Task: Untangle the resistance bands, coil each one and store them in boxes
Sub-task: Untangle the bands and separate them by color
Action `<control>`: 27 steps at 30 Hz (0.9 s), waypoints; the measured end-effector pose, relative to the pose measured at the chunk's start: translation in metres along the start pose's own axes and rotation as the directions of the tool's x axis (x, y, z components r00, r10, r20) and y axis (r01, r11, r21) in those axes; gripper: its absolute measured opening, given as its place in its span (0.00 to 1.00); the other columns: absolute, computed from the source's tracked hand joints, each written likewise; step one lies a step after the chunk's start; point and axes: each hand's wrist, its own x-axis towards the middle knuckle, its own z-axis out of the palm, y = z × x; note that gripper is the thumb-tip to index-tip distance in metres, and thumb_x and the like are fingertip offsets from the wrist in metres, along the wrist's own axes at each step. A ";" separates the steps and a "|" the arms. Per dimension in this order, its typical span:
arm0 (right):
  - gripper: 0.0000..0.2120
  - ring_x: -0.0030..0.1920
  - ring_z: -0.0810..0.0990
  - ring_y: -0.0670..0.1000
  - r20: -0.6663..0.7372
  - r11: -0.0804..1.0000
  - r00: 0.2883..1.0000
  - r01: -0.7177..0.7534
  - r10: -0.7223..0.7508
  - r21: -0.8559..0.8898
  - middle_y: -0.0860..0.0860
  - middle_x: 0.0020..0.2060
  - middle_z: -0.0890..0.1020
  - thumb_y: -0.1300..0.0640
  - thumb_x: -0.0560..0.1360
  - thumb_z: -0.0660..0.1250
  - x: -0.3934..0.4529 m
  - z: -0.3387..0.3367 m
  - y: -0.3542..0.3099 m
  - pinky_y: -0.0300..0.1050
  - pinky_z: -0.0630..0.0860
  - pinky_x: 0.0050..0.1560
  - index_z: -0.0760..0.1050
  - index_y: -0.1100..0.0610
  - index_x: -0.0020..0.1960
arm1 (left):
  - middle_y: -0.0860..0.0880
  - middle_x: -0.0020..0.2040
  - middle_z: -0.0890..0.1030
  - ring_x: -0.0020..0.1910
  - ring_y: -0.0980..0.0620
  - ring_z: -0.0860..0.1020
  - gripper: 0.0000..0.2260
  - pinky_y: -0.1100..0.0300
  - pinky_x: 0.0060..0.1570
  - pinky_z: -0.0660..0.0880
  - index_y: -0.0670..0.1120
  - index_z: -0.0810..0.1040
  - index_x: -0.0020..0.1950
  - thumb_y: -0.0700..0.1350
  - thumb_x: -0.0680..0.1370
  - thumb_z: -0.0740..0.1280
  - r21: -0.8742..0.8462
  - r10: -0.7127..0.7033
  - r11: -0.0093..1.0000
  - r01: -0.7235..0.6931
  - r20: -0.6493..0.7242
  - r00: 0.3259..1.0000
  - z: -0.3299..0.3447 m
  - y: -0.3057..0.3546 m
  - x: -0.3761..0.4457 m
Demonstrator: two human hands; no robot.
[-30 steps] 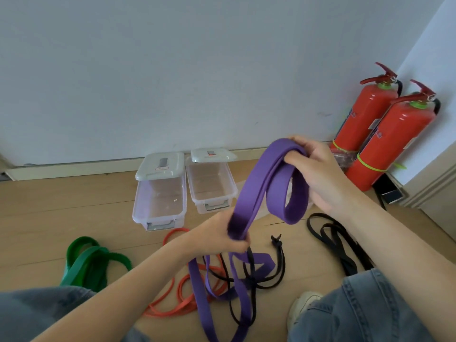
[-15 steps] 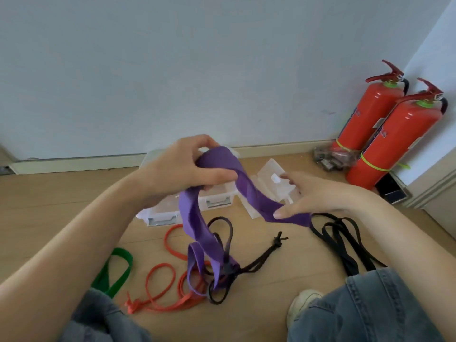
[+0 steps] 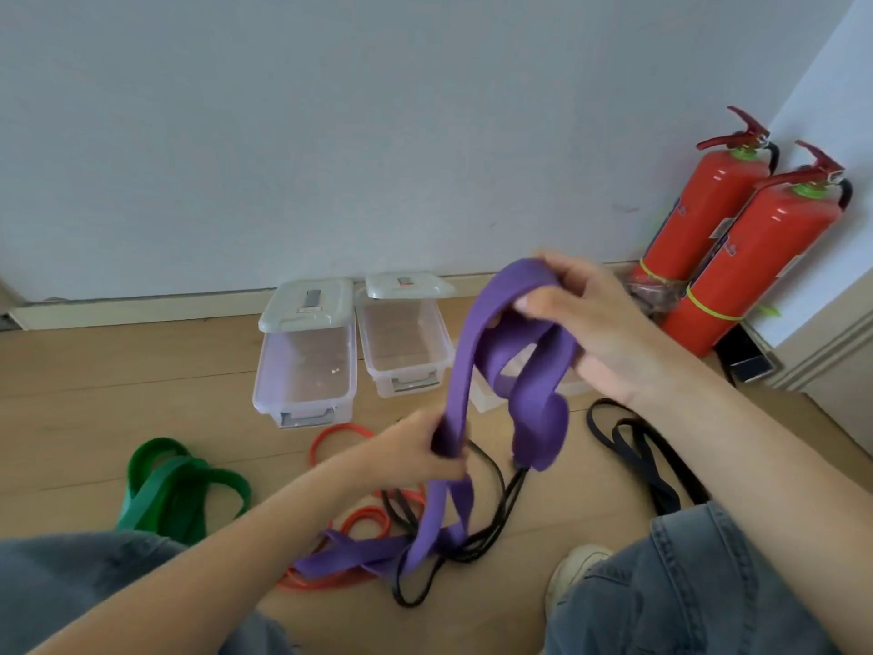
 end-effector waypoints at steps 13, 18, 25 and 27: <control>0.40 0.65 0.70 0.46 -0.046 0.493 0.811 -0.399 0.583 -0.773 0.43 0.66 0.71 0.42 0.61 0.77 -0.016 -0.028 0.004 0.49 0.66 0.68 0.65 0.47 0.69 | 0.57 0.30 0.76 0.29 0.61 0.72 0.16 0.70 0.30 0.70 0.49 0.73 0.46 0.35 0.65 0.73 -0.240 0.237 0.923 -0.300 -0.258 0.937 -0.094 0.091 -0.024; 0.31 0.64 0.72 0.39 0.201 0.830 0.909 -0.219 0.365 -0.513 0.41 0.61 0.77 0.49 0.62 0.77 -0.011 -0.010 -0.009 0.41 0.66 0.65 0.71 0.46 0.63 | 0.55 0.34 0.80 0.32 0.59 0.75 0.13 0.68 0.33 0.72 0.49 0.74 0.44 0.37 0.62 0.67 -0.112 0.236 0.959 -0.258 -0.184 0.954 -0.076 0.104 -0.019; 0.07 0.35 0.76 0.49 0.073 0.971 0.990 -0.100 0.118 -0.219 0.52 0.31 0.78 0.69 0.68 0.66 -0.009 0.008 -0.004 0.39 0.74 0.38 0.75 0.58 0.41 | 0.60 0.31 0.78 0.32 0.63 0.74 0.09 0.71 0.37 0.71 0.52 0.74 0.39 0.38 0.68 0.69 0.023 0.182 0.983 -0.182 -0.257 0.949 -0.047 0.044 0.003; 0.05 0.35 0.73 0.53 0.071 0.998 0.996 -0.063 0.062 0.006 0.52 0.29 0.77 0.67 0.67 0.62 -0.008 0.004 -0.008 0.40 0.71 0.35 0.74 0.58 0.38 | 0.59 0.32 0.77 0.34 0.62 0.75 0.05 0.67 0.40 0.74 0.48 0.76 0.39 0.38 0.70 0.68 0.078 0.084 0.994 -0.075 -0.115 0.990 -0.023 0.019 0.004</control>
